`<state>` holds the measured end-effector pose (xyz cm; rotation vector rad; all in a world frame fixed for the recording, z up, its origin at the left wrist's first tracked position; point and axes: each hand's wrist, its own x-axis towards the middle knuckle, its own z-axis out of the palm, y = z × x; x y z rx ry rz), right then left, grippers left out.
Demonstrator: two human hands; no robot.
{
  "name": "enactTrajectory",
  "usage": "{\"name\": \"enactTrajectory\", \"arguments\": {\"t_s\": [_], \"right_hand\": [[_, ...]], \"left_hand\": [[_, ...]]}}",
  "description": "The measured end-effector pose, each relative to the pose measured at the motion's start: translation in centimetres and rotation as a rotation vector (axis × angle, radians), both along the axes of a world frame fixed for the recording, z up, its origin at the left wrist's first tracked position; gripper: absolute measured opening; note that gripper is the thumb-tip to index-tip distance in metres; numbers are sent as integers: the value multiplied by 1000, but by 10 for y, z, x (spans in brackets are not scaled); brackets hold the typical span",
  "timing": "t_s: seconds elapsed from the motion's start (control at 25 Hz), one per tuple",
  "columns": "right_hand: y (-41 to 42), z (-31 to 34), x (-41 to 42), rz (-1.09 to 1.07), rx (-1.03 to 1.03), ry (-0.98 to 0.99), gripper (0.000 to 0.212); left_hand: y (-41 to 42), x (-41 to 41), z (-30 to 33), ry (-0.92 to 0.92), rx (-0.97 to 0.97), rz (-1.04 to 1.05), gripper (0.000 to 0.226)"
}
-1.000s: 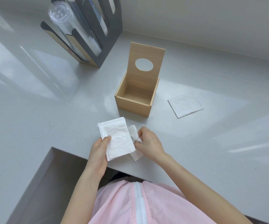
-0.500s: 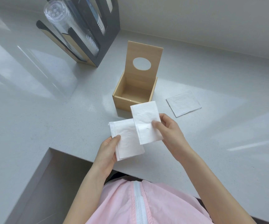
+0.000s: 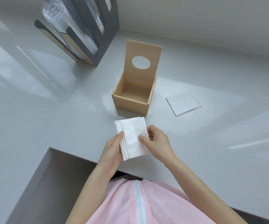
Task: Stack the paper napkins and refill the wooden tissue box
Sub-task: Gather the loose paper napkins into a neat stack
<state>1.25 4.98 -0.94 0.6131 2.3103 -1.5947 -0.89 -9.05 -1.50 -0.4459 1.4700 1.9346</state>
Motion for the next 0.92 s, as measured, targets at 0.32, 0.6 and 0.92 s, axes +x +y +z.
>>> {"name": "enactTrajectory", "arguments": {"t_s": [0.32,0.6,0.92], "right_hand": [[9,-2,4,15,57,17,20],[45,1,5,-105,-57,-25,9],[133,6,-30,-89,329,31,22]], "left_hand": [[11,0,0,60,-106,-92,19],[32,-6,0,63,-131,-156,17],[62,-22,3,69,-98,-215,15]]}}
